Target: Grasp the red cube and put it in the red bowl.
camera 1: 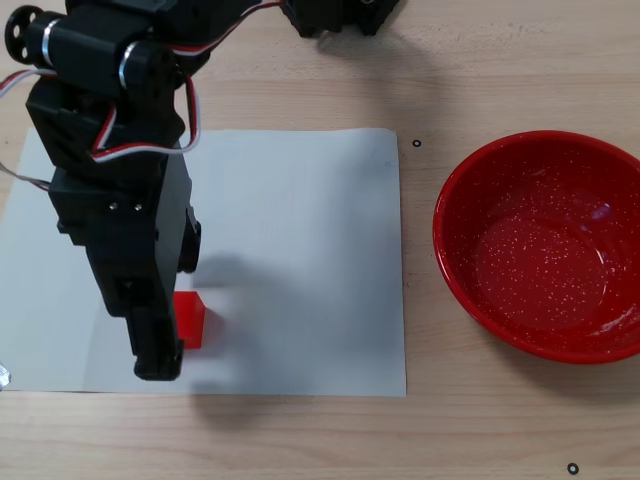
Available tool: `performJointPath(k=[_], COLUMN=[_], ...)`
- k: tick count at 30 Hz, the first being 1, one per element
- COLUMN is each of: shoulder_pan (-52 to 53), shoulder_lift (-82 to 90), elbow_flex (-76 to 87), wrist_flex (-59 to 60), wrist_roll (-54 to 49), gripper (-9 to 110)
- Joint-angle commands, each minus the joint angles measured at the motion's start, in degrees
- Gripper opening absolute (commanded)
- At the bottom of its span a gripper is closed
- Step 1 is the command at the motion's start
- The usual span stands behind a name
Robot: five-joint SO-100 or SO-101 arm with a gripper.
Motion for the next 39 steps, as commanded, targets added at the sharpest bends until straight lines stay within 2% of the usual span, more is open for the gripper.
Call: performJointPath(k=[1,25,39], shoulder_pan=[1.23,0.35,-0.26], shoulder_lift=[3.52,-1.32,-1.41], elbow_flex=[-6.94,-10.55,-10.37], wrist_flex=[-2.29,-3.34,-3.25], wrist_roll=[-0.09,0.79,0.88], gripper=[40,37,24])
